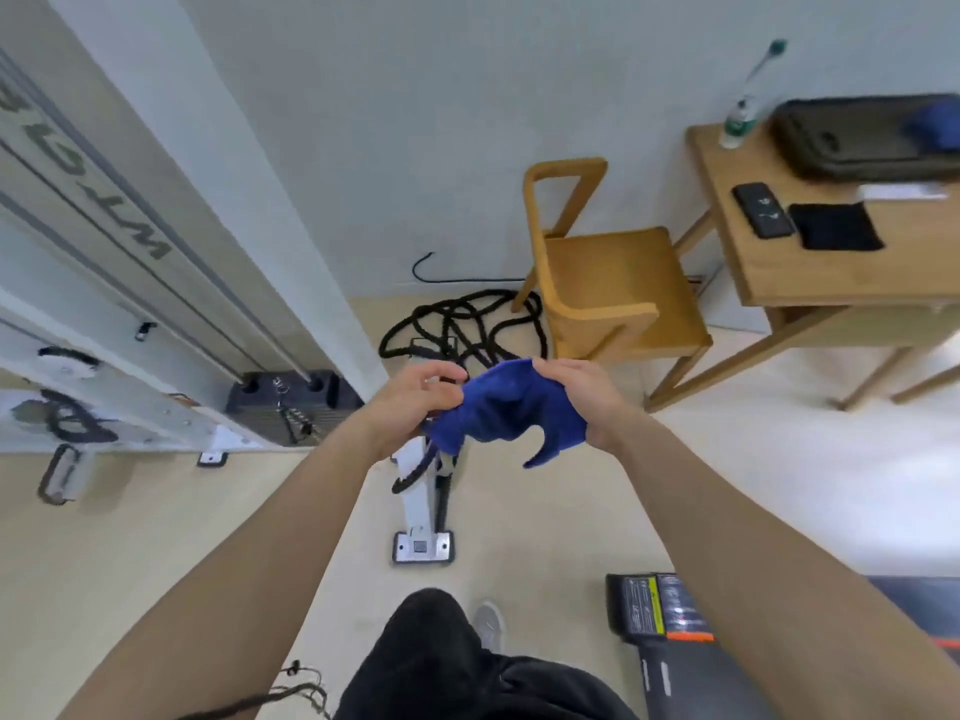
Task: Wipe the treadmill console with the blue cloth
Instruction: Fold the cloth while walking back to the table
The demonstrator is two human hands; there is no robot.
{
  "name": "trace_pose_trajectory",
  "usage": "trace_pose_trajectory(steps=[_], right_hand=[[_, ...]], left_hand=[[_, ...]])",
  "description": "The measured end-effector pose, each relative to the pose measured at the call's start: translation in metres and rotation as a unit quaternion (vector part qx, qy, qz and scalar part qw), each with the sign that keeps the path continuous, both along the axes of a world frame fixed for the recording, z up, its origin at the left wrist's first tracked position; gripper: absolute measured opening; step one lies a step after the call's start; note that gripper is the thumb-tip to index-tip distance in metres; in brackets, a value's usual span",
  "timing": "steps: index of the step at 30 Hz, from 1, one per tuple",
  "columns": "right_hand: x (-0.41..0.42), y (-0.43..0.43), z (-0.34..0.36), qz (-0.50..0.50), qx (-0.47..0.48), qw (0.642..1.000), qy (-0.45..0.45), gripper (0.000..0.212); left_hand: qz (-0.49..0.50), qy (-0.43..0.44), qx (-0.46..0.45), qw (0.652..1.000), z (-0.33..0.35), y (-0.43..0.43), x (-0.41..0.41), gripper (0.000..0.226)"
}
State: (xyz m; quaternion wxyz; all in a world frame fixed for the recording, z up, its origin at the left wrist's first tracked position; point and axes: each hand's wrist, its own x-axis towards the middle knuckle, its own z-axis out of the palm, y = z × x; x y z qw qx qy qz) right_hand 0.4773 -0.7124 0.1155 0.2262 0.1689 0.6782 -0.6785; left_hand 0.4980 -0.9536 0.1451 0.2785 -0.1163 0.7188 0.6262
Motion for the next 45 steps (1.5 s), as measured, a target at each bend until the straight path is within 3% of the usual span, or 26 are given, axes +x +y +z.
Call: trace_pose_trajectory(steps=[11,14,17,21,27,30,34,37,42,45], right_hand=[[-0.036,0.154,0.022,-0.252,-0.042,0.967,-0.007,0.03],[-0.041,0.193,0.032,-0.308,-0.048,0.95,-0.004,0.019],[-0.042,0.226,0.043,-0.388,-0.079,0.918,0.013,0.011],[-0.042,0.269,0.048,-0.473,-0.115,0.873,0.032,0.019],[-0.04,0.358,0.036,-0.607,-0.18,0.772,0.053,0.02],[-0.039,0.415,0.03,-0.64,-0.202,0.739,0.057,0.018],[-0.034,0.5,0.027,-0.665,-0.212,0.715,0.042,0.017],[-0.033,0.563,0.031,-0.66,-0.165,0.733,-0.014,0.017],[-0.033,0.671,0.017,-0.633,0.042,0.76,-0.141,0.009],[-0.038,0.732,0.001,-0.554,0.148,0.802,-0.169,0.013]], left_hand=[[-0.157,-0.006,0.095,0.983,-0.015,0.212,-0.157,0.024],[-0.209,-0.012,0.121,0.97,-0.009,0.277,-0.184,0.025],[-0.275,-0.024,0.121,0.953,-0.003,0.338,-0.197,0.024],[-0.322,-0.03,0.124,0.938,0.011,0.417,-0.197,0.021],[-0.417,0.028,0.102,0.903,0.015,0.536,-0.194,0.023],[-0.479,0.038,0.091,0.872,0.012,0.6,-0.197,0.033],[-0.613,0.087,0.061,0.783,0.013,0.685,-0.202,0.068],[-0.655,0.101,0.044,0.748,0.024,0.744,-0.204,0.078],[-0.712,0.105,-0.006,0.694,0.039,0.826,-0.221,0.069],[-0.726,0.104,-0.028,0.679,0.037,0.871,-0.242,0.065]])
